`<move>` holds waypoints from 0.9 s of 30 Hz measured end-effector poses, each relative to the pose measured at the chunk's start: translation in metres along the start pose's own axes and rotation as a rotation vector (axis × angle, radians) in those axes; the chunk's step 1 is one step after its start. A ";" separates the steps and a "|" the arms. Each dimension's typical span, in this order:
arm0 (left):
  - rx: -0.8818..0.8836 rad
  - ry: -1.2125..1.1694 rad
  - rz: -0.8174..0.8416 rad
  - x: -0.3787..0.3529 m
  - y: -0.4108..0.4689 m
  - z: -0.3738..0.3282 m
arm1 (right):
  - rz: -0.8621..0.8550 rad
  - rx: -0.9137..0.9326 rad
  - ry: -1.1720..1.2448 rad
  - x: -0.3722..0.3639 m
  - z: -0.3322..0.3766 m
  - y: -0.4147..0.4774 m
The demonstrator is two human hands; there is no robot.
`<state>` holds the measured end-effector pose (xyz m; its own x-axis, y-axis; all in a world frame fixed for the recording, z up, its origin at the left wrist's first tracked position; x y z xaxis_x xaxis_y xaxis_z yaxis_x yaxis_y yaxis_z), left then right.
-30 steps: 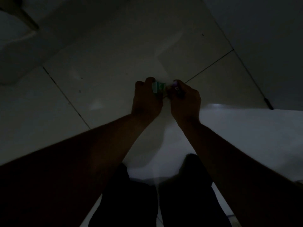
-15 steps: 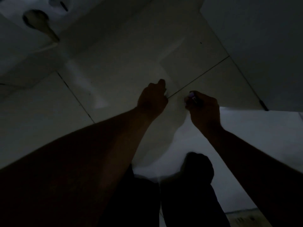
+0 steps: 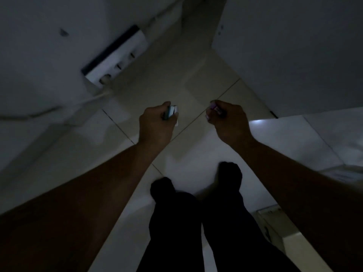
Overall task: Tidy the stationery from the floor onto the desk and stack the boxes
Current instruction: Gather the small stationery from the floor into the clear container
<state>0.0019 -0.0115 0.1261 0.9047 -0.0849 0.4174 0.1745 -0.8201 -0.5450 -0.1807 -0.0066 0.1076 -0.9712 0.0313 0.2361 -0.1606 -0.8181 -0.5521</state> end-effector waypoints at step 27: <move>-0.273 -0.253 0.167 0.222 -0.267 -0.471 | -0.132 0.328 -0.115 0.156 0.494 -0.270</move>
<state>-0.0266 -0.0782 0.7068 0.9850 -0.1153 0.1287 -0.0615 -0.9298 -0.3629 -0.2023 -0.0651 0.6887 -0.9170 0.0991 0.3864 -0.1999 -0.9524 -0.2301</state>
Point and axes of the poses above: each hand's wrist, its own y-axis towards the middle knuckle, its own x-axis out of the back of the hand, z = x × y, the point moved 1 cm from there along y, towards the middle knuckle
